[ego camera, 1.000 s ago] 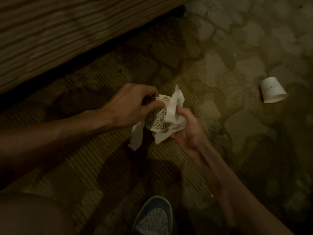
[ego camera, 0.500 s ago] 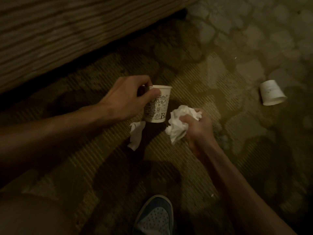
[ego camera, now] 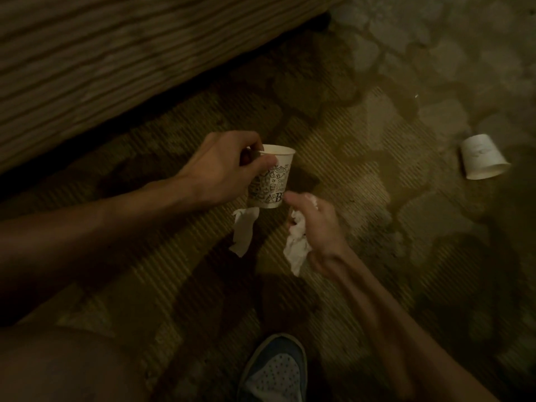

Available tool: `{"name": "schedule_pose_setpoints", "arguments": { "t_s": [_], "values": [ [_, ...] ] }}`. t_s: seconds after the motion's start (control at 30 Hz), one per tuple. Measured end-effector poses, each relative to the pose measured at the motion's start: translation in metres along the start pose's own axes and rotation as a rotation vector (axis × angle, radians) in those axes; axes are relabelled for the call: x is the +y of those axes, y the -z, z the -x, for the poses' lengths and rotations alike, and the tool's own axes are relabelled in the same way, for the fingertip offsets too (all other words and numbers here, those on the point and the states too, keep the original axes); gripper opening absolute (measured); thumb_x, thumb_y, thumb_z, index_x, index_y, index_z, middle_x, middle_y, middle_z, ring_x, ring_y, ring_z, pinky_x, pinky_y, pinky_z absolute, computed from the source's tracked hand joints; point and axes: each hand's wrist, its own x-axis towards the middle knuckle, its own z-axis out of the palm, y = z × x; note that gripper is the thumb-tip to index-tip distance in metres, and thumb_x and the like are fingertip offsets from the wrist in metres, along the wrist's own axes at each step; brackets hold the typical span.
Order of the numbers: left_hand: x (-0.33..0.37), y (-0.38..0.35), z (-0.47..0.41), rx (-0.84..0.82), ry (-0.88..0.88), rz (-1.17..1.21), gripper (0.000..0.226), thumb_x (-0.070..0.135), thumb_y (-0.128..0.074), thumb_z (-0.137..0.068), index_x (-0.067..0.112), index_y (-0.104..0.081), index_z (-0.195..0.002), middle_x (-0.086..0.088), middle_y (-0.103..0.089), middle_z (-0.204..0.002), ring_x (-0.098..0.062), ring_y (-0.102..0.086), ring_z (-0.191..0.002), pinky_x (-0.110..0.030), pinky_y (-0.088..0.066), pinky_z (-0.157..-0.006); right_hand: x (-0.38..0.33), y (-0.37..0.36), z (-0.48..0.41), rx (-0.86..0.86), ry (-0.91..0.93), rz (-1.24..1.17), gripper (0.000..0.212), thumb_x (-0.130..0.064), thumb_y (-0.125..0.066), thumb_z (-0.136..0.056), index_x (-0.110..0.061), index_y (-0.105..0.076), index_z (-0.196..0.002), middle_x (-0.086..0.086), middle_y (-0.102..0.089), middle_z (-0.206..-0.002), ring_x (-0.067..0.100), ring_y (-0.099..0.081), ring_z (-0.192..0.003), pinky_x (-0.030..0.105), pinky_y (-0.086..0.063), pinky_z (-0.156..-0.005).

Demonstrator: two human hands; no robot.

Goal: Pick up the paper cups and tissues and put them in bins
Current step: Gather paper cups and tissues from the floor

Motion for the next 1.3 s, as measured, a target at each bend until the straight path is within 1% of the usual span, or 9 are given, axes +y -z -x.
{"name": "schedule_pose_setpoints", "arguments": {
  "t_s": [0.2, 0.37, 0.5, 0.73, 0.87, 0.97, 1.07, 1.2, 1.3],
  "values": [
    [-0.011, 0.004, -0.003, 0.084, 0.086, -0.052, 0.024, 0.046, -0.060, -0.092, 0.023, -0.062, -0.087, 0.017, -0.053, -0.070, 0.006, -0.051, -0.063, -0.008, -0.032, -0.049, 0.036, -0.027, -0.011, -0.107, 0.347, 0.570, 0.032, -0.037, -0.079, -0.073, -0.047, -0.049, -0.079, -0.019, -0.044, -0.085, -0.012, -0.046, -0.074, 0.008, -0.038, -0.057],
    [-0.021, 0.006, -0.002, 0.094, 0.111, -0.084, 0.026, 0.046, -0.061, -0.092, 0.020, -0.064, -0.089, 0.014, -0.054, -0.073, 0.002, -0.049, -0.065, -0.013, -0.033, -0.053, 0.056, -0.039, -0.024, -0.158, 0.317, 0.649, 0.057, -0.048, -0.086, -0.063, -0.034, -0.055, -0.110, -0.025, -0.050, -0.097, -0.020, -0.049, -0.089, 0.003, -0.039, -0.065],
    [-0.023, 0.006, -0.001, 0.068, 0.119, -0.058, 0.025, 0.044, -0.060, -0.092, 0.020, -0.065, -0.091, 0.009, -0.059, -0.079, -0.001, -0.053, -0.070, -0.013, -0.035, -0.055, 0.066, -0.038, -0.025, -0.084, 0.273, 0.724, 0.035, -0.044, -0.082, -0.067, -0.034, -0.051, -0.080, -0.017, -0.050, -0.083, -0.011, -0.050, -0.073, 0.010, -0.033, -0.053],
    [-0.023, 0.001, -0.004, -0.021, 0.110, -0.041, 0.036, 0.055, -0.053, -0.092, 0.023, -0.064, -0.083, 0.010, -0.060, -0.070, 0.001, -0.056, -0.064, -0.020, -0.035, -0.051, 0.057, -0.020, -0.013, -0.071, 0.104, 0.437, 0.042, -0.036, -0.087, -0.065, -0.024, -0.047, -0.062, -0.014, -0.054, -0.053, -0.004, -0.051, -0.051, 0.016, -0.041, -0.048],
    [-0.012, -0.004, -0.012, -0.182, 0.105, -0.023, 0.044, 0.064, -0.050, -0.087, 0.023, -0.063, -0.078, 0.006, -0.062, -0.068, -0.003, -0.059, -0.062, -0.023, -0.035, -0.051, 0.029, 0.007, -0.003, 0.038, 0.023, 0.142, 0.039, -0.044, -0.072, -0.078, -0.013, -0.050, -0.070, -0.001, -0.057, -0.063, -0.002, -0.055, -0.050, 0.015, -0.045, -0.050],
    [0.010, -0.012, -0.022, -0.327, 0.062, 0.040, 0.049, 0.070, -0.047, -0.079, 0.024, -0.065, -0.079, 0.005, -0.066, -0.066, -0.002, -0.062, -0.059, -0.025, -0.041, -0.054, 0.001, 0.026, 0.003, 0.056, 0.028, 0.093, 0.058, -0.061, -0.055, -0.066, -0.007, -0.055, -0.087, 0.001, -0.060, -0.075, -0.004, -0.059, -0.056, 0.011, -0.046, -0.052],
    [0.040, -0.027, -0.034, -0.382, -0.002, 0.133, 0.046, 0.066, -0.051, -0.083, 0.023, -0.064, -0.074, 0.002, -0.067, -0.063, -0.007, -0.063, -0.055, -0.029, -0.048, -0.054, -0.020, 0.046, 0.008, -0.003, 0.018, 0.055, 0.068, -0.062, -0.061, -0.063, -0.009, -0.059, -0.104, 0.001, -0.070, -0.088, 0.007, -0.070, -0.072, 0.017, -0.053, -0.058],
    [0.073, -0.053, -0.053, -0.439, 0.010, 0.261, 0.054, 0.069, -0.051, -0.076, 0.019, -0.068, -0.084, -0.004, -0.071, -0.076, -0.023, -0.071, -0.072, -0.045, -0.058, -0.066, -0.030, 0.081, 0.007, -0.008, 0.015, 0.011, 0.039, -0.033, -0.080, -0.075, -0.009, -0.065, -0.103, 0.005, -0.075, -0.089, 0.018, -0.073, -0.081, 0.025, -0.056, -0.065],
    [0.097, -0.089, -0.067, -0.440, -0.015, 0.342, 0.029, 0.053, -0.056, -0.091, 0.026, -0.067, -0.087, -0.002, -0.071, -0.080, -0.024, -0.070, -0.073, -0.047, -0.059, -0.066, -0.026, 0.124, 0.003, 0.071, 0.002, -0.057, 0.022, -0.021, -0.078, -0.079, -0.010, -0.069, -0.095, 0.005, -0.076, -0.085, 0.019, -0.073, -0.078, 0.025, -0.056, -0.063]
  ]
}}
